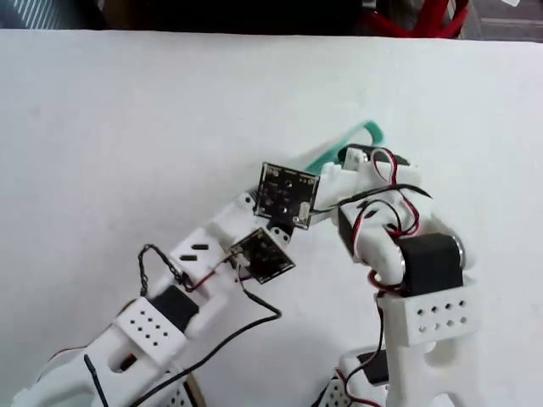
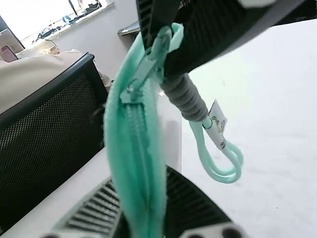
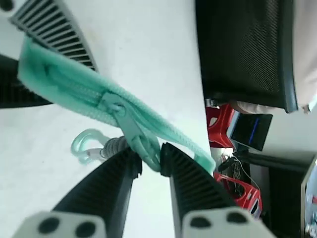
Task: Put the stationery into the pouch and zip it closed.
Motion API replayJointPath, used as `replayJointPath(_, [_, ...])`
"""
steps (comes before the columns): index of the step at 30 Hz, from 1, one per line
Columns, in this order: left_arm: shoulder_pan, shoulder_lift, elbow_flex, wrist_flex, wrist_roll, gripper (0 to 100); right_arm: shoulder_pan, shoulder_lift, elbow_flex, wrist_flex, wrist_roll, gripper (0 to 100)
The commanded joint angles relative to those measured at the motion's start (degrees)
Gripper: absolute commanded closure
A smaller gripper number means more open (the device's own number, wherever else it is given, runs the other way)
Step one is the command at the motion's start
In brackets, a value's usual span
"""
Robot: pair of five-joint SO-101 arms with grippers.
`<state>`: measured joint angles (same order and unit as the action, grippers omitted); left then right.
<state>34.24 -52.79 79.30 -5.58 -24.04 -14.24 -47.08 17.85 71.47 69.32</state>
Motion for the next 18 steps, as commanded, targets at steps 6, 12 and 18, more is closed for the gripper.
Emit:
replayJointPath(6, [0.3, -0.7, -0.3, 0.4, -0.4, 98, 0.5, -6.5, -0.5, -8.7, -14.8, 98.1])
replayJointPath(12, [0.3, -0.7, -0.3, 0.4, -0.4, 98, 2.9, -4.4, -0.2, -13.3, -19.6, 98.1])
replayJointPath(18, [0.3, -0.7, -0.3, 0.4, -0.4, 98, 7.1, -4.8, 3.2, -14.1, -19.4, 98.1])
